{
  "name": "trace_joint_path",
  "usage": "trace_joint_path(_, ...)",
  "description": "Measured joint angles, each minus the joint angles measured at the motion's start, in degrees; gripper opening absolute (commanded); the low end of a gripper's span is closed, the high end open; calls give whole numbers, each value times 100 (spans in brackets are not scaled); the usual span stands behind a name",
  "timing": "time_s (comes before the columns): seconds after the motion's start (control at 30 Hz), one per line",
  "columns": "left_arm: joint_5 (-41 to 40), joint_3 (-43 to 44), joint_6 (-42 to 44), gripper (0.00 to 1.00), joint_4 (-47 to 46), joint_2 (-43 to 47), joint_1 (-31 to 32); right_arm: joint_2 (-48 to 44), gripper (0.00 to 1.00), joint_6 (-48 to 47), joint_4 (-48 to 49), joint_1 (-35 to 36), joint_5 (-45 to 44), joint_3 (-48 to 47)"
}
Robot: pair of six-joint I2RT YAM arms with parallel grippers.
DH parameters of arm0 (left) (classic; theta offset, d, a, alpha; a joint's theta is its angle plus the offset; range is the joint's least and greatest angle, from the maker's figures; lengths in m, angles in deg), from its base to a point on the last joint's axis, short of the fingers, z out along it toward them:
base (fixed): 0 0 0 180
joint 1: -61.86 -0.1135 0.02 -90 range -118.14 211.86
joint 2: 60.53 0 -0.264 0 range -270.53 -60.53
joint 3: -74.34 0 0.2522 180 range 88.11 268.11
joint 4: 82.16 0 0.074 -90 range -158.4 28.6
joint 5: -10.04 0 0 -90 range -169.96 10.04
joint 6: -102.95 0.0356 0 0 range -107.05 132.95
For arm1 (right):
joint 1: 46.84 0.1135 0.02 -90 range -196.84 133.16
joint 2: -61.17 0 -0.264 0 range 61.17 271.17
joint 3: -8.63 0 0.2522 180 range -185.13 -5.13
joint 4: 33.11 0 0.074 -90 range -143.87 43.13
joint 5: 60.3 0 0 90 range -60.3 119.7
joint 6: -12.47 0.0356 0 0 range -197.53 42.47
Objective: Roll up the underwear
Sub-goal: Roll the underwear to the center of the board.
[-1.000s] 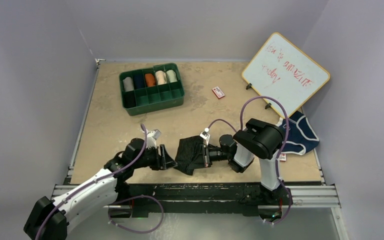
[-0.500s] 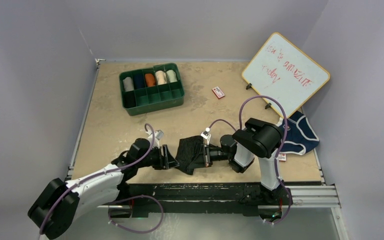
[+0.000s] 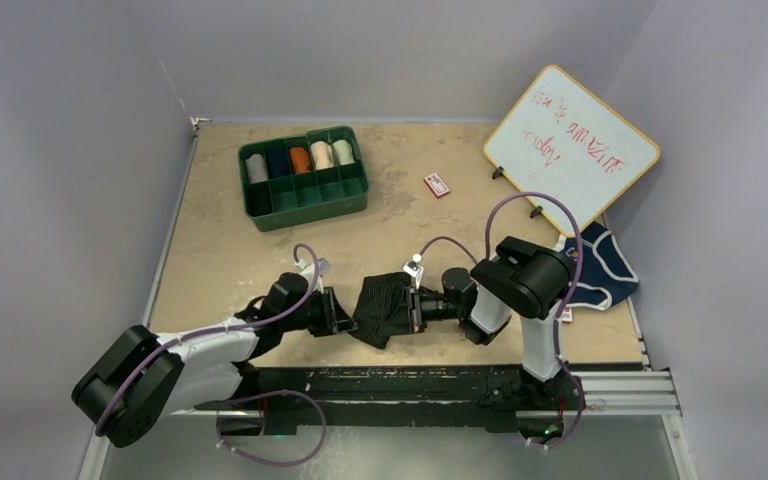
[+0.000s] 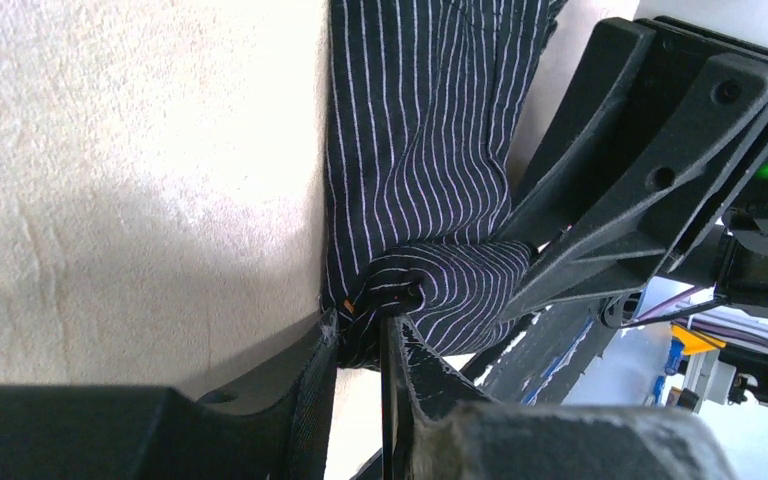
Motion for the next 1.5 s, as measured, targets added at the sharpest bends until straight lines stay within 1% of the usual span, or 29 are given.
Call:
trace_joint_path(0.03,-2,37,0,22,2,-46,4,-76,23,-59,-109,0,-2,0)
trace_joint_path(0.2,-42,116,15,41,11,-52,52,-337,12,-313,-577,-7,-7,-7)
trace_joint_path(0.3,-83,114,50,48,125,212,70,-337,10,-350,-702,-13,-7,-31)
trace_joint_path(0.47,-151,13,68,52,299,903,70,-238,10,-295,-584,-24,7,-33)
trace_joint_path(0.57,-136,4,98,53,269,1040,70,-144,10,-234,-439,-42,42,-33)
trace_joint_path(0.7,-127,4,153,53,125,809,70,-96,11,-186,-343,-44,59,-33)
trace_joint_path(0.83,-136,33,140,53,-37,271,70,-94,14,-170,-334,-48,59,-33)
trace_joint_path(1.0,-162,396,125,51,-144,-361,72,-98,21,-164,-337,-68,57,-28)
trace_joint_path(1.07,-203,505,92,48,-118,-505,76,-120,24,-168,-374,-79,44,-26)
trace_joint_path(1.2,-378,608,2,39,81,-555,114,-251,29,-212,-527,-76,2,-17)
trace_joint_path(1.33,-529,673,-24,32,192,-632,155,-481,41,-323,-756,-79,-44,-2)
trace_joint_path(1.5,-732,863,-116,28,273,-861,238,-1045,52,-595,-1222,-81,-170,76)
